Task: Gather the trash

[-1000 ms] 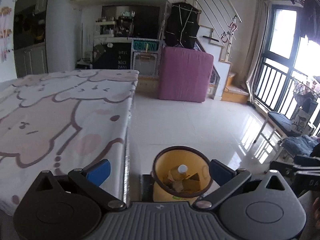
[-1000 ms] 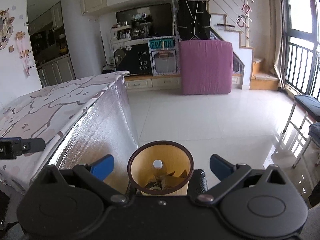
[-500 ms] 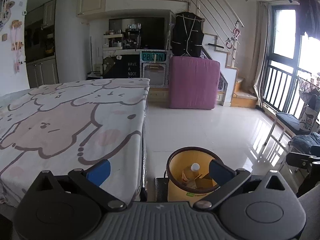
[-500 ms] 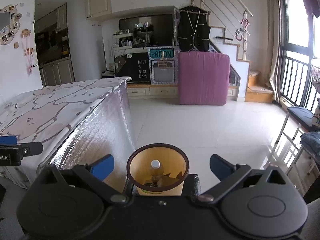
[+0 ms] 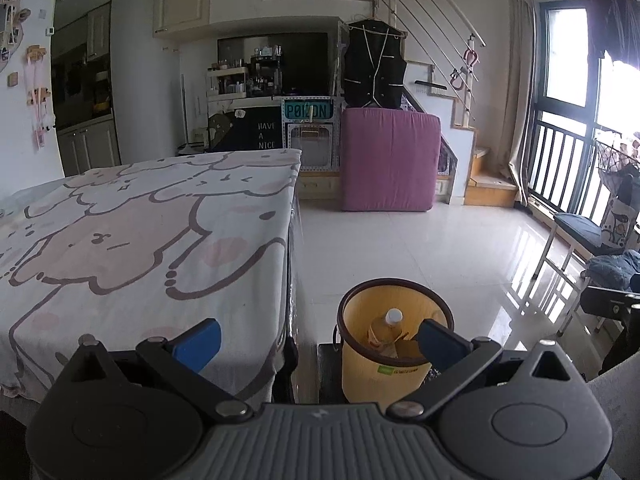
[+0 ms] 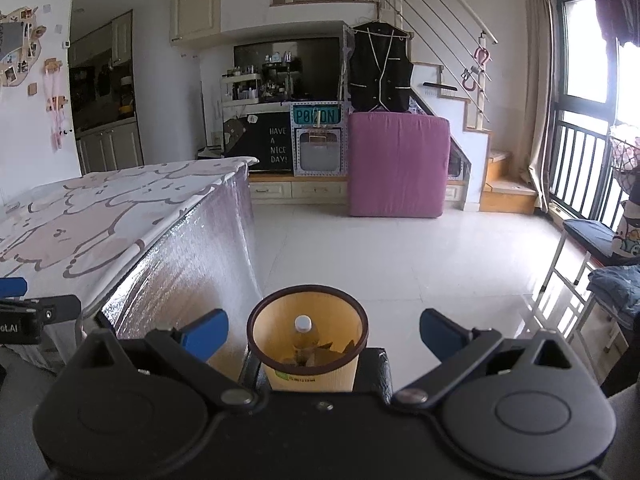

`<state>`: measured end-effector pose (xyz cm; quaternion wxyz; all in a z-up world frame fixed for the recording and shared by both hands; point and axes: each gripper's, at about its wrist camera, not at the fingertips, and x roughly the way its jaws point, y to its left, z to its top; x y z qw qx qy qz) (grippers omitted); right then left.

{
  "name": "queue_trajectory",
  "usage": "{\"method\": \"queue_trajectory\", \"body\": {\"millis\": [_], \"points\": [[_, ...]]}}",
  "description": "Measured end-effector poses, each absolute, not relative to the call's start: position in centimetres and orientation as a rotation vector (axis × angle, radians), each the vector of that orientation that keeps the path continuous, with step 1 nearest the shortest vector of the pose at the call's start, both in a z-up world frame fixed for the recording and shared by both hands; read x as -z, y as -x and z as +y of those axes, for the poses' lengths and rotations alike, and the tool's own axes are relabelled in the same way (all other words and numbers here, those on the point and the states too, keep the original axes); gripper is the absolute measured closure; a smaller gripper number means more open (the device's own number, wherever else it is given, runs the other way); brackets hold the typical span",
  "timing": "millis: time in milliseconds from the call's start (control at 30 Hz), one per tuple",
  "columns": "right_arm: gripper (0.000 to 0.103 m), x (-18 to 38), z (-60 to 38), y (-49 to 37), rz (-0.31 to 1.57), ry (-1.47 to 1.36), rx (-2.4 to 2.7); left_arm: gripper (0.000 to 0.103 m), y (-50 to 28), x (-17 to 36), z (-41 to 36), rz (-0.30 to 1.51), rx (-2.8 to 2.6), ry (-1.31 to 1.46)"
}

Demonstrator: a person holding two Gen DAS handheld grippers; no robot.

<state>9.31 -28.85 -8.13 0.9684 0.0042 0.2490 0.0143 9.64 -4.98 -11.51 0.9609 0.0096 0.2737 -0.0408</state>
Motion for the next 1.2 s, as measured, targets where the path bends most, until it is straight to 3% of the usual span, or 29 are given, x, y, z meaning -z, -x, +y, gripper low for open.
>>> {"method": "queue_trajectory", "body": {"millis": [1200], "points": [[0.0,8.48,-28.47,-8.83,0.523,0.007,-0.021,0.0,-9.71,11.66,-5.12,0.564,0.082,-0.021]]}}
